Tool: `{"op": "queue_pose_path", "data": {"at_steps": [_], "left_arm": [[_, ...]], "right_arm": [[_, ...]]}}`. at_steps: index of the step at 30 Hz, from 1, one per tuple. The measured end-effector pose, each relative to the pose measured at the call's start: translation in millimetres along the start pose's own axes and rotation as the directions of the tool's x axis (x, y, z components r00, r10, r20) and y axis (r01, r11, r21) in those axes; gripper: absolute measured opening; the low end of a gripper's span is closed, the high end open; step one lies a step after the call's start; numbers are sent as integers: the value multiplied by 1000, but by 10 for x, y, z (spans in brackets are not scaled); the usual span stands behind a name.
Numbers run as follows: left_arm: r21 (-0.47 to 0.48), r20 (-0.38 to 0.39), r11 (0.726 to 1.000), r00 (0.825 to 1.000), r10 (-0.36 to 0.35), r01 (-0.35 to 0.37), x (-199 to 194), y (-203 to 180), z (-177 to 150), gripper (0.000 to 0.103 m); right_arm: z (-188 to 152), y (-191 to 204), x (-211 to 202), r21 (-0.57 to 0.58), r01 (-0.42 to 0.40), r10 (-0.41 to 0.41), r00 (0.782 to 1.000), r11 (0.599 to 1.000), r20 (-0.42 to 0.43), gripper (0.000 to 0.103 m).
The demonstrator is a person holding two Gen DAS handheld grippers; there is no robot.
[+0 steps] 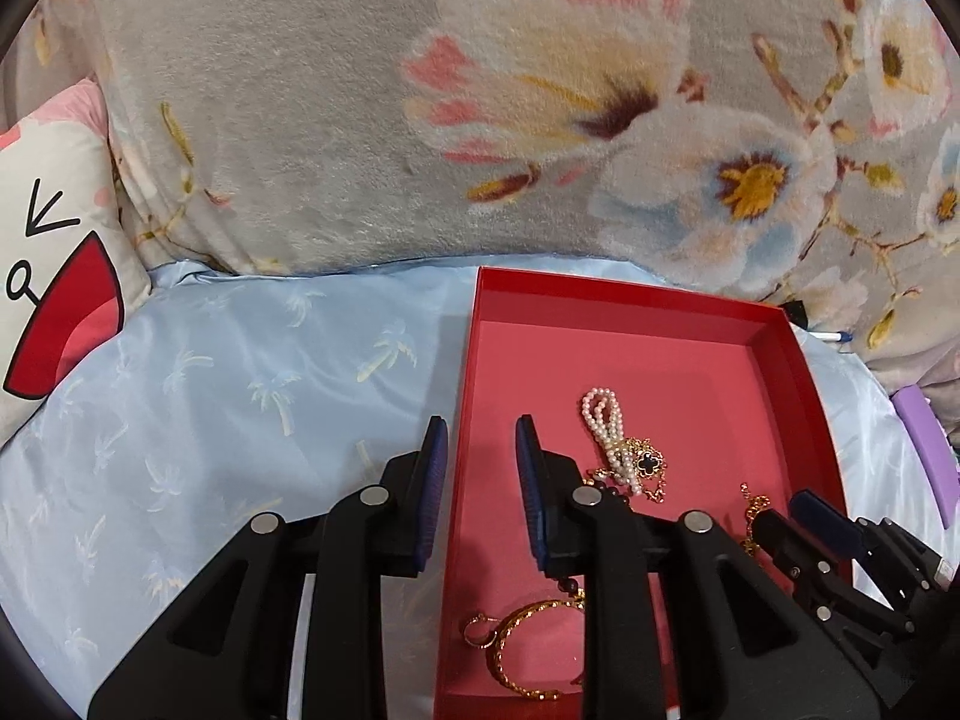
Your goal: Organize jewelry
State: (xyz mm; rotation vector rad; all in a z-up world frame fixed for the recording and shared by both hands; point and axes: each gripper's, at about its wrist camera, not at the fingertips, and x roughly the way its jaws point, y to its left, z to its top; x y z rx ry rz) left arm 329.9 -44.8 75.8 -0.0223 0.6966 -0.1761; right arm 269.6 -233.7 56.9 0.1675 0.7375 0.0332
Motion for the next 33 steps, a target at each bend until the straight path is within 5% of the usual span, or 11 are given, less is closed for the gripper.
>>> {"op": "queue_pose_path", "data": {"at_steps": [9,12,18,23,30,33], "left_arm": [[27,31,999,999,-34,33,-365,-96,-128,23],[33,36,999,999,-41,39,-487,-105,-192,33],[63,39,997,999,-37,35,-685,-110,-419,34],[99,49,994,997,-56,51,-812,-187,-580,50],[143,26,978,987,-156,150,-928,-287,-757,54],[163,26,978,990,-138,132,-954,-337,-842,58]], "right_arm": [[-107,-14,-338,9,-7,7,1000,1000,30,44],[-158,-24,-442,10,-11,10,999,1000,34,45],[-329,-54,-635,1,-7,7,1000,1000,24,46],[-437,-53,-779,-13,3,-3,1000,1000,29,48],[-535,-90,-923,-10,5,-5,1000,1000,29,53],[-556,-102,-941,-1,7,-7,1000,1000,27,56]]}}
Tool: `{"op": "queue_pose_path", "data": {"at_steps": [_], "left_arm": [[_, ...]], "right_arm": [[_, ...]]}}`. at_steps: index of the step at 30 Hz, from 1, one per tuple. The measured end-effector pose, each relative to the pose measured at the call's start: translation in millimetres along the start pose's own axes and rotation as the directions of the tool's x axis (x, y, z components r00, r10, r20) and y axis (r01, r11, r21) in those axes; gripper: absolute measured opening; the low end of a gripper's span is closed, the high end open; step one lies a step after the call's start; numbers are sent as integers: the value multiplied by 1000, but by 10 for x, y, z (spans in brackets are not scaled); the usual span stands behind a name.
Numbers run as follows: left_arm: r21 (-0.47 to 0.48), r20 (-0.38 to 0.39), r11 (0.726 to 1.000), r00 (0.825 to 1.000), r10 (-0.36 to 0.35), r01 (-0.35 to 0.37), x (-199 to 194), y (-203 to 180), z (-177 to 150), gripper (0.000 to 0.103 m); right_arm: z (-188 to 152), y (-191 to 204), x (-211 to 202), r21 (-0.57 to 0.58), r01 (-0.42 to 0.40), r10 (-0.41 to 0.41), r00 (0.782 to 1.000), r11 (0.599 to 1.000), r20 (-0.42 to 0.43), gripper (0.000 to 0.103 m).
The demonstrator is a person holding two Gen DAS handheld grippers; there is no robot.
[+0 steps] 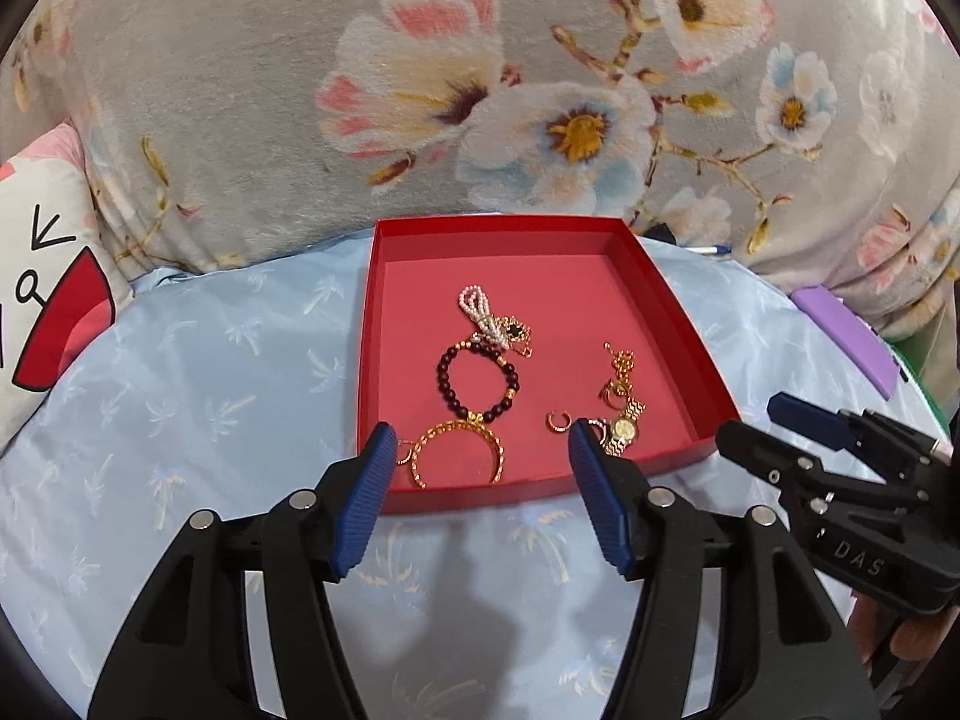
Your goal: Organize jewelry
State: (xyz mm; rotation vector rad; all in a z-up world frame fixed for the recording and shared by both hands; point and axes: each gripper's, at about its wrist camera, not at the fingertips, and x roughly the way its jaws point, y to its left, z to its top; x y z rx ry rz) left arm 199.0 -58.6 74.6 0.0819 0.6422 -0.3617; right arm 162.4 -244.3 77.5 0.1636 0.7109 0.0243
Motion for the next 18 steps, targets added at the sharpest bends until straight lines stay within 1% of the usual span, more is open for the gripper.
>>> {"op": "queue_pose_path", "data": {"at_steps": [4,8,10,13,18], "left_arm": [[14,-24,1000,999,24,-24,-3,-37,-113,60],[19,-38,998,998,56,-55,6,-19,-192,61],[6,-51,998,997,56,-56,27,5,-221,63],[1,-64,997,995,75,-75,66,17,-239,64],[-4,-83,995,991,101,-102,133,6,-277,66]], "right_arm": [[-59,11,-2,7,10,-10,1000,1000,-8,57],[-124,81,6,-35,67,-67,998,997,-1,60],[-146,97,8,-40,65,-65,998,997,-3,61],[-160,110,28,-42,58,-58,998,997,-9,62],[-178,131,76,-47,57,-58,998,997,-17,67]]}}
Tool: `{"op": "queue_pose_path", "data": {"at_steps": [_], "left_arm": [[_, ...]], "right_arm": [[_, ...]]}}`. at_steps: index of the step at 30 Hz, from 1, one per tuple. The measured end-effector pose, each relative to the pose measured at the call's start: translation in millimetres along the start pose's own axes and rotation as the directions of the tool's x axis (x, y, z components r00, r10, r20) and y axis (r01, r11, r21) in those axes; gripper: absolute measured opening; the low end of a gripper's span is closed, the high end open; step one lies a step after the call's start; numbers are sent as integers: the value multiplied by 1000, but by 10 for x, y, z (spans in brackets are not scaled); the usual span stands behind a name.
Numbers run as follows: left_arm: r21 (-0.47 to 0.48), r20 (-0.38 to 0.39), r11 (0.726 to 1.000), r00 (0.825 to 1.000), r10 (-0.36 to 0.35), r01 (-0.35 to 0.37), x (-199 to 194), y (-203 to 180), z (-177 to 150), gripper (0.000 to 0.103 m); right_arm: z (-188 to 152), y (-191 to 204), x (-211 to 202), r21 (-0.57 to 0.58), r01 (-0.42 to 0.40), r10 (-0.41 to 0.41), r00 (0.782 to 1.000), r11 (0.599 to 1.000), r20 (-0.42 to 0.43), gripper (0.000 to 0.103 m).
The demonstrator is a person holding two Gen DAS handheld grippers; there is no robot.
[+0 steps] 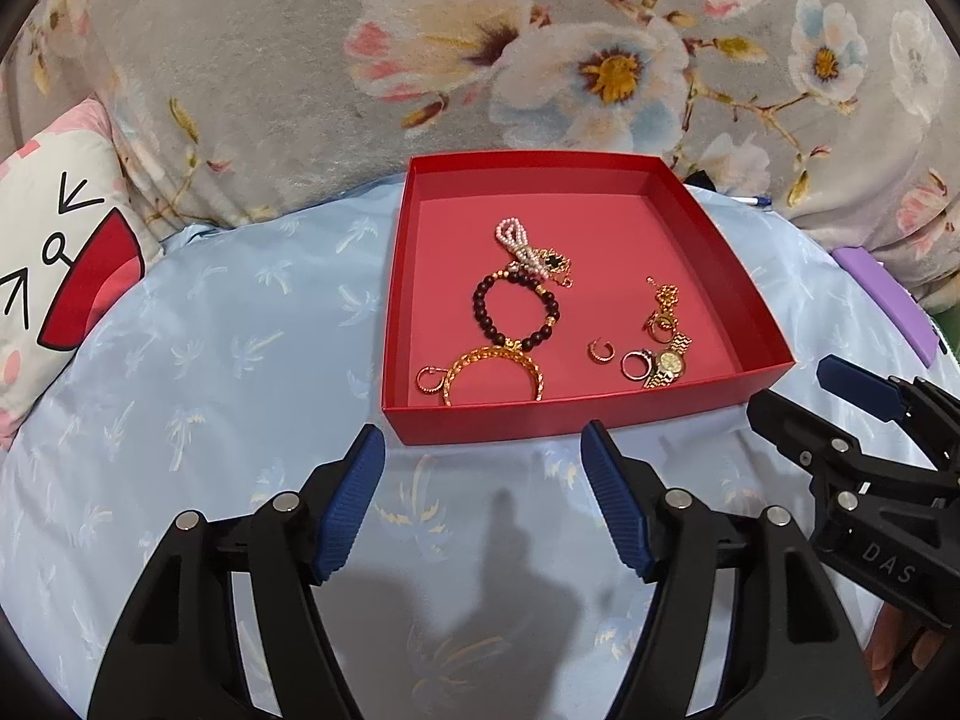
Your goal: Organize jewelry
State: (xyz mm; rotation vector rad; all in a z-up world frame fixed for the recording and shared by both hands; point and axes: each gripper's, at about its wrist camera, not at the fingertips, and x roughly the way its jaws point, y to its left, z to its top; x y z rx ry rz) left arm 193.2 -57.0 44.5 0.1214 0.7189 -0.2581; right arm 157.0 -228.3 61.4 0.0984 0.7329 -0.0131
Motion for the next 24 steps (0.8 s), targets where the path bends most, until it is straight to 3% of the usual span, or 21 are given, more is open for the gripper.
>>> {"op": "queue_pose_path", "data": {"at_steps": [24], "left_arm": [[-16,-19,998,998,53,-53,73,-70,-33,70]], "right_arm": [[-55,53,85,-5,23,-23,1000,1000,-9,73]]}}
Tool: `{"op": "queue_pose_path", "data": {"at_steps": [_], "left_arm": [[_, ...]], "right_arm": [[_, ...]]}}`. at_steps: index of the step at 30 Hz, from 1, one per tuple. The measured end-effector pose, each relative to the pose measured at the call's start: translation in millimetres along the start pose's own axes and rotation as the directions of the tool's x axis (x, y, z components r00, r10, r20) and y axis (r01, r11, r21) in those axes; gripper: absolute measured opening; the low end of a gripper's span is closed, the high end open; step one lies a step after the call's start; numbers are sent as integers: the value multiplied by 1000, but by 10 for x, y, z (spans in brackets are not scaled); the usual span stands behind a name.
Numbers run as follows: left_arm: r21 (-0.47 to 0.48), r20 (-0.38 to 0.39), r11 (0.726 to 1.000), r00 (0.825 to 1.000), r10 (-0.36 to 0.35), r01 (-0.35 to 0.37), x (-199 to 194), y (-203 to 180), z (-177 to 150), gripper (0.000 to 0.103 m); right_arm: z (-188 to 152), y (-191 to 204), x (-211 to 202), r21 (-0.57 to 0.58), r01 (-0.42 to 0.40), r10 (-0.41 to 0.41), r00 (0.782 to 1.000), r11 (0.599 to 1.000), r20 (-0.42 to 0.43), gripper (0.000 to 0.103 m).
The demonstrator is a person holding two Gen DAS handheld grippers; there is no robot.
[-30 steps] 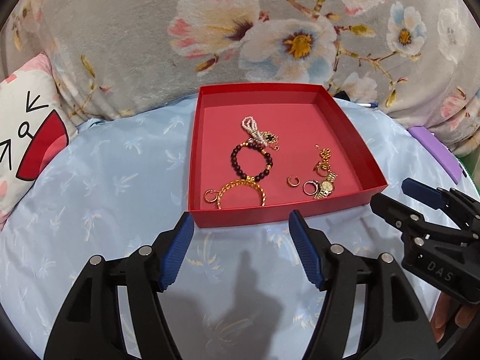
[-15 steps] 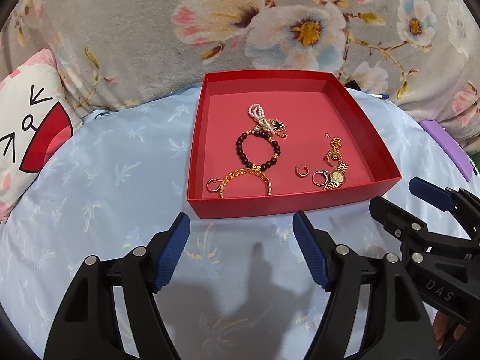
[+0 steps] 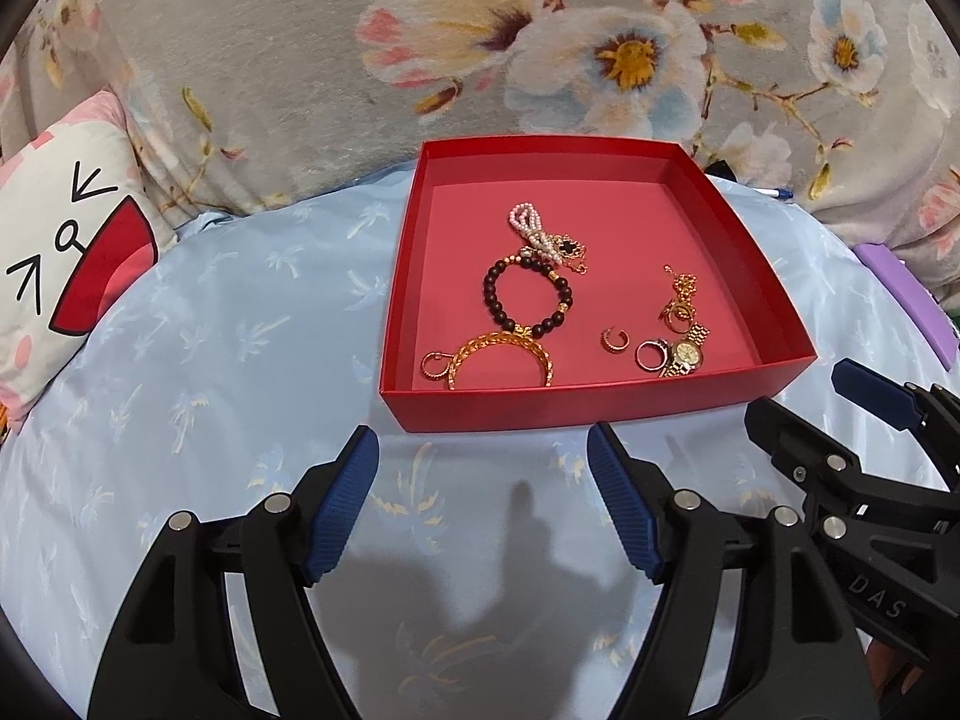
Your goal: Organize jewelry
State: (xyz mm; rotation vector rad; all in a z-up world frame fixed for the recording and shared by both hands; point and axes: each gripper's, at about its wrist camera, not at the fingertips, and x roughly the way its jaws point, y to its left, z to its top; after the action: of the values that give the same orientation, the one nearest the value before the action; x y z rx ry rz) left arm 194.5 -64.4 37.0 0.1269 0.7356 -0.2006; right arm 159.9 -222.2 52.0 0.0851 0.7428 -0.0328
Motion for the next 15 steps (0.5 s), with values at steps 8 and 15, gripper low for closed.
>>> {"op": "queue_pose_path", "data": {"at_steps": [8,15], "left_arm": [[-7,5,1000,1000,26,-26,-7,12,-3,70],[-5,7,999,999,46,-46,-1,3,-10,70]], "right_arm": [[-7,7,-7,1,13,-13,1000,1000,4,74],[-8,8,-4,2,17,-17,1000,1000,4,75]]}}
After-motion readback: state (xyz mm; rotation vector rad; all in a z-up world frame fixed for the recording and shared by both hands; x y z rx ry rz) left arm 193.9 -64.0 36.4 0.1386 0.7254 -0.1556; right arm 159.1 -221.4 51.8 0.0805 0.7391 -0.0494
